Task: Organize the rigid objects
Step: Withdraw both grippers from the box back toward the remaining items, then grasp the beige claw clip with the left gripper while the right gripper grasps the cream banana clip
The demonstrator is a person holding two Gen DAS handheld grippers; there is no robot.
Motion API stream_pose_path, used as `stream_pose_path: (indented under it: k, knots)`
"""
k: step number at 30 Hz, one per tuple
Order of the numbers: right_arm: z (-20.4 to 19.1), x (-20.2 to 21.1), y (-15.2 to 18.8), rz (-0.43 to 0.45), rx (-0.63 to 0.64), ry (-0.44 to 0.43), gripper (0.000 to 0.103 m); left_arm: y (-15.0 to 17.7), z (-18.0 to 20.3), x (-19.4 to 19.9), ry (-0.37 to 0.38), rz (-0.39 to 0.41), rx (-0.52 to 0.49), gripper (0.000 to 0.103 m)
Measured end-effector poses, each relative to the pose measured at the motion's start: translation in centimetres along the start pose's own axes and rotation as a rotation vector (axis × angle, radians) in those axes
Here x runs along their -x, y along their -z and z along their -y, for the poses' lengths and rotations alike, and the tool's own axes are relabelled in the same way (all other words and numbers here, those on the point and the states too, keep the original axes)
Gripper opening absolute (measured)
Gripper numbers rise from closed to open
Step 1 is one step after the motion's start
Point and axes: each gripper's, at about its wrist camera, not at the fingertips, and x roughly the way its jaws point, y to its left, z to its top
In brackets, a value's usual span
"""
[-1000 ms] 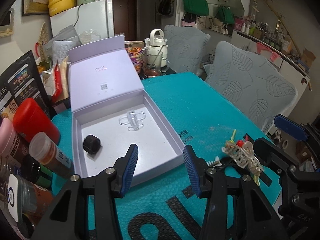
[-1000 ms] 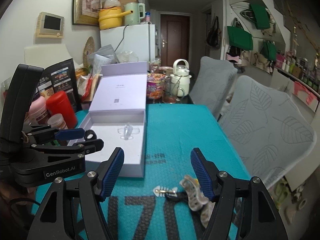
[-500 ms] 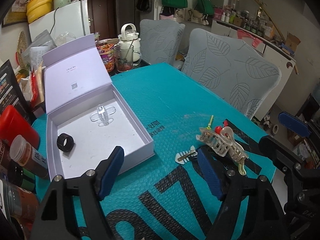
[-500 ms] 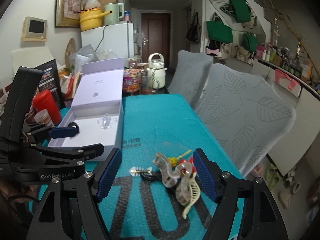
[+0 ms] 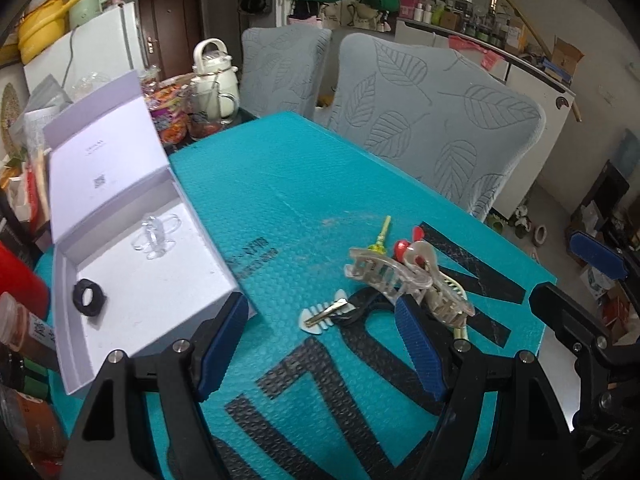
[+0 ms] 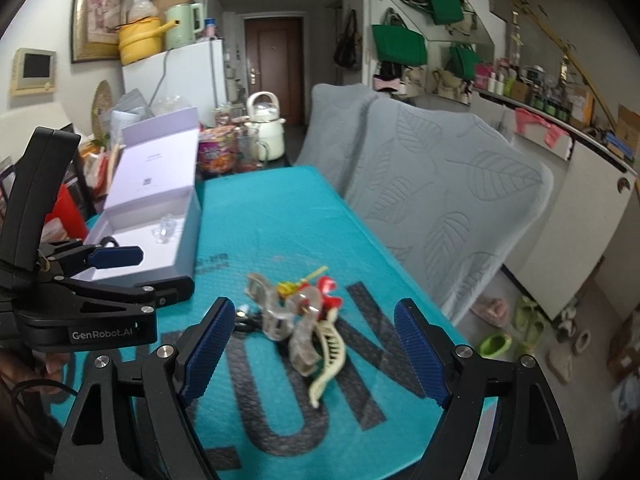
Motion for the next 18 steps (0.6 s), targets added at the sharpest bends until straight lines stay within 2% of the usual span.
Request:
stream_pose_path:
  k: [13, 18]
  knots:
    - [4.1, -1.9, 1.7, -0.051, -0.054, 0.03, 0.083, -0.8, 4.1, -4.3, 0.097, -0.078, -0.017, 0.076]
    - [5.5, -2.5, 2.7, -0.074, -0.09, 0.042, 0.083, -1.0, 5.3, -6.2, 0.106, -0.117, -0.03, 0.076]
